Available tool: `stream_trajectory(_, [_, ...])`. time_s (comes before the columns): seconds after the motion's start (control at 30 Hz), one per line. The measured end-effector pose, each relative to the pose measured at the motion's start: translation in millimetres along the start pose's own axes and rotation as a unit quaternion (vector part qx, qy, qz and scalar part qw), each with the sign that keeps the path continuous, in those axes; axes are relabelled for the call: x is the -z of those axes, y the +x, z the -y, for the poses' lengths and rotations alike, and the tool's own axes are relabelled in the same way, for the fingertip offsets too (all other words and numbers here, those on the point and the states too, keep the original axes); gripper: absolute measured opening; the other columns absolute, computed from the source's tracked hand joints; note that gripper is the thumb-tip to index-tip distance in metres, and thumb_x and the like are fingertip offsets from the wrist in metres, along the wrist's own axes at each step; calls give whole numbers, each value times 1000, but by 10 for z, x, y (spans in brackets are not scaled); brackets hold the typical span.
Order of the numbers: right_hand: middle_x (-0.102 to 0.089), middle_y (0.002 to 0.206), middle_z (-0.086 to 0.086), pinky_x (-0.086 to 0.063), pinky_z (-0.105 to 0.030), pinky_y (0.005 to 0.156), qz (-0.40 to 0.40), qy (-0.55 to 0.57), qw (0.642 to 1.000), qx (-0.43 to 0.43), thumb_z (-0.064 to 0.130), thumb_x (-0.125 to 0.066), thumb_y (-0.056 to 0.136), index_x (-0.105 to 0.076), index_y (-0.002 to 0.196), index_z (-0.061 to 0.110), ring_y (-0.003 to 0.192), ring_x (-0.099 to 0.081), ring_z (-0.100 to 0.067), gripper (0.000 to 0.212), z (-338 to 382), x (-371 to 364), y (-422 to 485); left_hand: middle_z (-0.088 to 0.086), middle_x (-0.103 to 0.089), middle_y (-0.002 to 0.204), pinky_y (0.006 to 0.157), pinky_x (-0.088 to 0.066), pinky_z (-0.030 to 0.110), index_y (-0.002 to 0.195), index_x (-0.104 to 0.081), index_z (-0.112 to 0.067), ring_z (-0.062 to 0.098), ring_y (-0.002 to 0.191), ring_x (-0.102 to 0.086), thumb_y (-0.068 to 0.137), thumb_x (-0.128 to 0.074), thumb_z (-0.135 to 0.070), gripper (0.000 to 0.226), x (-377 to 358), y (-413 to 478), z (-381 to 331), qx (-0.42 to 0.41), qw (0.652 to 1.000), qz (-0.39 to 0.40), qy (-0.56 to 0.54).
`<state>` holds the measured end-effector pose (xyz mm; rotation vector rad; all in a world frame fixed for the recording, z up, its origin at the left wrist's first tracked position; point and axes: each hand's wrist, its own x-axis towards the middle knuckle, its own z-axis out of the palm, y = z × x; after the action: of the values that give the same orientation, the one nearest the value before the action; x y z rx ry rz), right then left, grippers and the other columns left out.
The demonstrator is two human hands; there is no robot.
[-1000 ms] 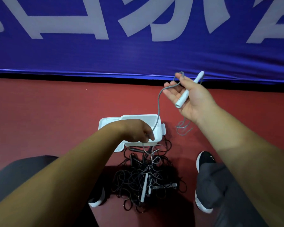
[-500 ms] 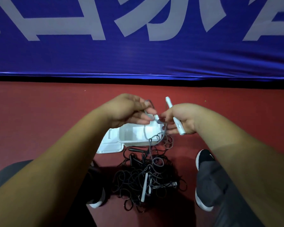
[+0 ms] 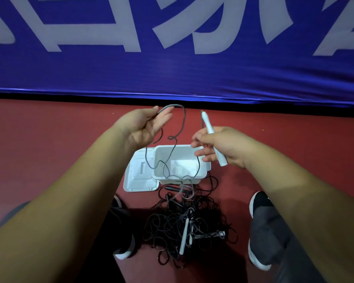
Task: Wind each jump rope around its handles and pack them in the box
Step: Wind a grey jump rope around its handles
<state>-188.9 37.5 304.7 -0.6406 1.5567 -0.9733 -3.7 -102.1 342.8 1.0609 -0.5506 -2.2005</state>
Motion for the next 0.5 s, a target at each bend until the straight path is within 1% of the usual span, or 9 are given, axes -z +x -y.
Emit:
stream_trajectory(0.03, [-78,113,-11,-60,-36,72,-23,-4,1000,8,20,-64,107,-71,113,14,82,-77,-22,11,-17,-1,35,24,-77,90,70,-66,37,116,-55,4,29,77,-80,109,-46,1,11,-16,-20,12,4,1000,5,7])
stream_trajectory(0.1, [-76,121,-7,-59,-33,68,-39,-6,999,20,24,-64,107,-67,128,19,81,-77,-19,22,-45,-25,68,22,-78,89,73,-65,36,112,-56,2,28,77,-80,108,-48,0,9,-59,-61,42,16,1000,16,21])
stream_trajectory(0.17, [-71,130,-1,-60,-31,69,-29,-15,999,34,27,-65,106,-61,139,25,84,-77,-18,33,-70,-73,68,22,-78,90,74,-64,36,111,-57,2,27,77,-80,108,-49,-1,9,-91,-86,63,27,999,26,27])
stream_trajectory(0.23, [-68,135,4,-60,-31,70,-16,-15,999,42,29,-66,106,-59,145,29,88,-77,-19,40,-85,-126,55,22,-78,91,73,-65,36,113,-57,3,27,78,-80,108,-49,-2,10,-102,-91,68,37,998,35,23])
stream_trajectory(0.27, [-68,135,4,-60,-32,70,-15,-11,999,47,30,-66,106,-60,143,30,88,-77,-20,37,-89,-149,58,22,-78,93,72,-65,36,116,-57,3,27,80,-80,108,-50,-2,12,-106,-92,67,43,998,40,20])
stream_trajectory(0.3, [-70,133,1,-60,-32,71,-16,-5,999,52,30,-67,106,-64,136,30,88,-77,-20,30,-89,-162,63,22,-78,95,72,-65,36,118,-57,2,28,81,-80,108,-50,-2,13,-108,-90,66,48,998,43,17])
stream_trajectory(0.37, [-75,125,-11,-60,-34,76,-11,14,998,56,28,-67,106,-68,113,23,86,-76,-22,8,-55,-185,48,23,-77,97,74,-65,37,118,-57,1,28,82,-80,108,-50,-2,13,-103,-71,59,44,998,45,8])
stream_trajectory(0.43, [-78,104,-18,-63,-35,77,-1,53,997,49,25,-65,107,-66,102,16,85,-77,-25,10,-7,-191,15,24,-77,99,78,-65,39,119,-57,1,29,83,-80,110,-46,-4,15,-73,-14,40,27,999,38,-7])
stream_trajectory(0.5, [-76,84,-16,-67,-37,73,13,131,990,40,20,-62,108,-63,103,10,83,-80,-29,11,76,-193,-50,24,-76,109,84,-65,40,131,-54,5,28,91,-80,113,-38,-8,28,-18,57,34,21,998,48,36])
